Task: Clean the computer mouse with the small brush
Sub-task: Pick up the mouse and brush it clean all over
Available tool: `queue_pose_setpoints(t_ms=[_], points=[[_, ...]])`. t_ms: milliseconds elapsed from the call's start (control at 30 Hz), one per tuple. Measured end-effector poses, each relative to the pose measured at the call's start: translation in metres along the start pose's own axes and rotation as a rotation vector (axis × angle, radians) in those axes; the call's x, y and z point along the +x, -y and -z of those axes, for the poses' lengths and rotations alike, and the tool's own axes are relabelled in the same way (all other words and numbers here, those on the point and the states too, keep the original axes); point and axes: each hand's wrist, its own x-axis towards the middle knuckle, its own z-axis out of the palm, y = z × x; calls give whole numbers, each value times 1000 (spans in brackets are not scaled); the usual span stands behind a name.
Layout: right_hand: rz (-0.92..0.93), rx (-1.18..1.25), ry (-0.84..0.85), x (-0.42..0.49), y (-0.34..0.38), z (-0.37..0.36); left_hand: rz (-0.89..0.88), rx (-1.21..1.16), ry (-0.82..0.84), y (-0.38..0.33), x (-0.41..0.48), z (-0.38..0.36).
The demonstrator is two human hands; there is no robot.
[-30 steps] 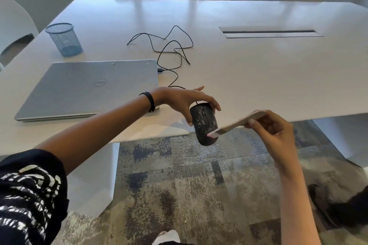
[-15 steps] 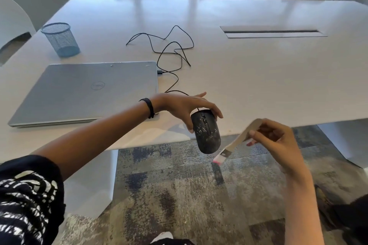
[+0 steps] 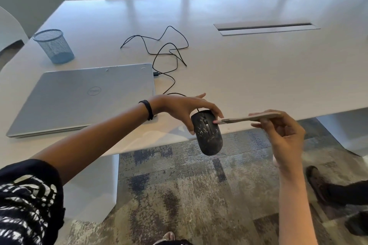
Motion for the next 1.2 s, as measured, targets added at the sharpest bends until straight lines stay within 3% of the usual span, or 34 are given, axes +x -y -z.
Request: queue_pose_setpoints(t_ms=[467, 667, 1000, 1200], points=[[-50, -109, 175, -8, 28, 13, 4, -22, -20, -6, -3, 5], [34, -42, 53, -5, 31, 7, 13, -18, -23, -9, -2, 9], [8, -189, 219, -14, 29, 5, 28, -7, -10, -7, 5, 5], [30, -142, 101, -15, 27, 8, 23, -7, -11, -7, 6, 6]])
